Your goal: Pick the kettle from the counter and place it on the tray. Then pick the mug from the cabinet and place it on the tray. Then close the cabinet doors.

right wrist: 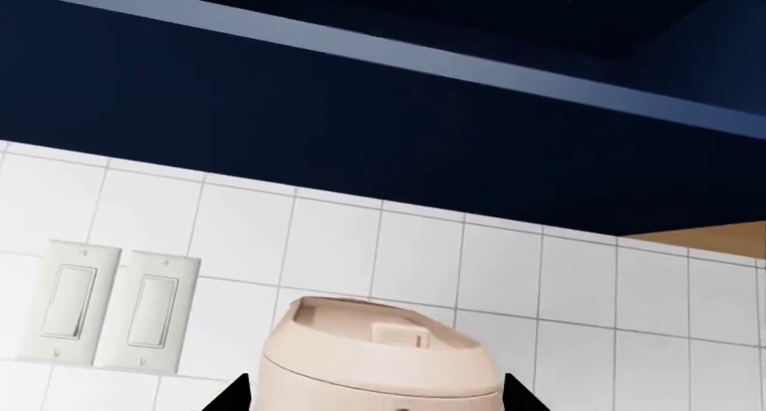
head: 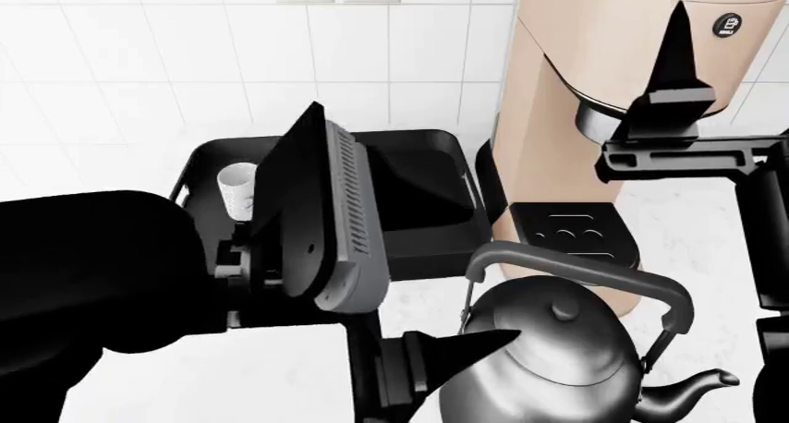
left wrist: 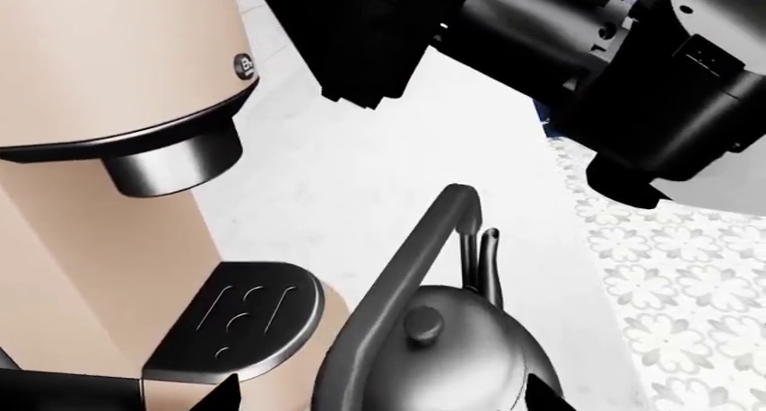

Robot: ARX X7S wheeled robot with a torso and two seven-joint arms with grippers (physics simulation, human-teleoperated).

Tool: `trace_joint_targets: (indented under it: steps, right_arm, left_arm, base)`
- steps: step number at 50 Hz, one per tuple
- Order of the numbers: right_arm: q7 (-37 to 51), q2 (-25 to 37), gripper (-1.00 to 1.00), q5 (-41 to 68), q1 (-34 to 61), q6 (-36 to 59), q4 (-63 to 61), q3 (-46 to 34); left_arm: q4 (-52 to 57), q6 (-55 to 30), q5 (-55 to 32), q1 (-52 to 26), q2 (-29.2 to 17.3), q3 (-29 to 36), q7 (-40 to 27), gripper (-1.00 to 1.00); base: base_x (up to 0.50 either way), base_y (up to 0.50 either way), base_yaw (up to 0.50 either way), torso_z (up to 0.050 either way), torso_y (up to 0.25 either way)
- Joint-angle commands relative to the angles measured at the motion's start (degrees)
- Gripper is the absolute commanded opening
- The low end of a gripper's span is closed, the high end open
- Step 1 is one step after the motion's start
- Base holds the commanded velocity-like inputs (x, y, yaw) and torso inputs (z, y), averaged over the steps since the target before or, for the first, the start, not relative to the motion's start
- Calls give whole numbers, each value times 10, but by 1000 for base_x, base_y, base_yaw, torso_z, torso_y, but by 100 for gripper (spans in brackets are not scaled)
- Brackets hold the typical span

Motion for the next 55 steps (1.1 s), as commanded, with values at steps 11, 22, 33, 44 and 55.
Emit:
trace_joint_targets:
  steps: [11,22,33,44,55]
  right_arm:
    - [-7,7,100,-9,-15,-10,4,2]
    - [-13,8,100,-18,-26,-18,9,3]
    - [-21,10,100,-30,-43,-28,13,4]
    - [-27,11,100,-42,-56,-36,16,4]
    - [-30,11,100,-49,-66,-42,19,4]
  left_arm:
    - [-56,24,58,-19,47,60,30,100]
    - [-70,36,72,-13,63,84,37,100]
    - [-83,50,92,-1,71,110,49,100]
    - [-91,57,102,2,77,127,53,100]
    - [-94,64,106,6,75,132,50,-100]
  base:
    - [0,0,0,0,0]
    - [0,0,0,0,0]
    - [0,0,0,0,0]
    - [0,0,0,0,0]
    - [0,0,0,0,0]
